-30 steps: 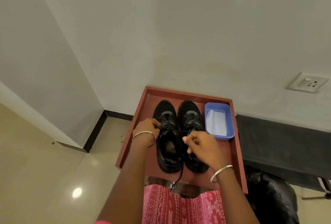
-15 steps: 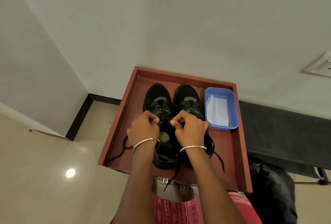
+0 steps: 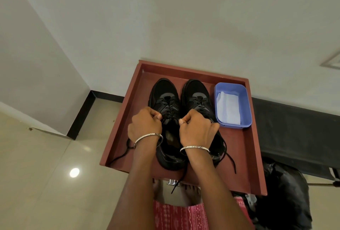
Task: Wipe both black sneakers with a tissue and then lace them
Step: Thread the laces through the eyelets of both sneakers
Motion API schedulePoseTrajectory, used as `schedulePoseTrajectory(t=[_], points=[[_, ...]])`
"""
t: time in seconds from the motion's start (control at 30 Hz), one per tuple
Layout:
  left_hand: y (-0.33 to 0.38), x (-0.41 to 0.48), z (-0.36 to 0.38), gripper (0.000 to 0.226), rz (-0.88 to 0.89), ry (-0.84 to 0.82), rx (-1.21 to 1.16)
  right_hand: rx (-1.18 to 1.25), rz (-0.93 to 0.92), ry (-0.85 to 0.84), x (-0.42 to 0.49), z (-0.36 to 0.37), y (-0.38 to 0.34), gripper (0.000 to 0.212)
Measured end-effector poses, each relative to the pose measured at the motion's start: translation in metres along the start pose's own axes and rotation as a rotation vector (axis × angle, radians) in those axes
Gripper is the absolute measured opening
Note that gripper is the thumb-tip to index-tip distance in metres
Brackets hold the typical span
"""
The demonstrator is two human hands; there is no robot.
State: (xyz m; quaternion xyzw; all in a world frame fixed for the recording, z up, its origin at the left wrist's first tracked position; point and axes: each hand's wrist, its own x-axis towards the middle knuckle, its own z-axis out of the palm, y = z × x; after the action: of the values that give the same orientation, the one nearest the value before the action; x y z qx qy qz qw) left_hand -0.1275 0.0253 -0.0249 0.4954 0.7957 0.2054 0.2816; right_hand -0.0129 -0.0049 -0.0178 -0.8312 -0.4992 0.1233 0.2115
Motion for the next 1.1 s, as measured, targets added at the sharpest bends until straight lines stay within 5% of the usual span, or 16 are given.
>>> schedulePoseTrajectory(t=[0.4, 0.6, 0.7, 0.77, 0.93, 1.1], points=[[-0.005, 0.003, -0.012, 0.02, 0.059, -0.126, -0.079, 0.053, 0.022, -0.009, -0.002, -0.004, -0.001, 0.01], [-0.018, 0.014, -0.027, 0.024, 0.17, -0.415, -0.154, 0.027, -0.082, -0.282, 0.015, -0.031, 0.017, 0.026], [-0.012, 0.008, -0.034, 0.046, 0.228, -0.497, -0.43, 0.374, -0.181, -0.445, 0.019, -0.044, 0.019, 0.026], [-0.003, 0.007, -0.034, 0.046, 0.211, -0.442, -0.681, 0.688, -0.154, -0.412, 0.024, -0.036, 0.014, 0.026], [0.019, 0.004, -0.011, 0.035, -0.15, -0.444, -1.249, 1.273, 0.168, -0.465, 0.024, -0.002, -0.001, 0.025], [0.019, 0.017, 0.01, 0.04, -0.358, -0.313, -1.394, 1.576, 0.52, -0.387, 0.031, 0.005, 0.001, 0.027]])
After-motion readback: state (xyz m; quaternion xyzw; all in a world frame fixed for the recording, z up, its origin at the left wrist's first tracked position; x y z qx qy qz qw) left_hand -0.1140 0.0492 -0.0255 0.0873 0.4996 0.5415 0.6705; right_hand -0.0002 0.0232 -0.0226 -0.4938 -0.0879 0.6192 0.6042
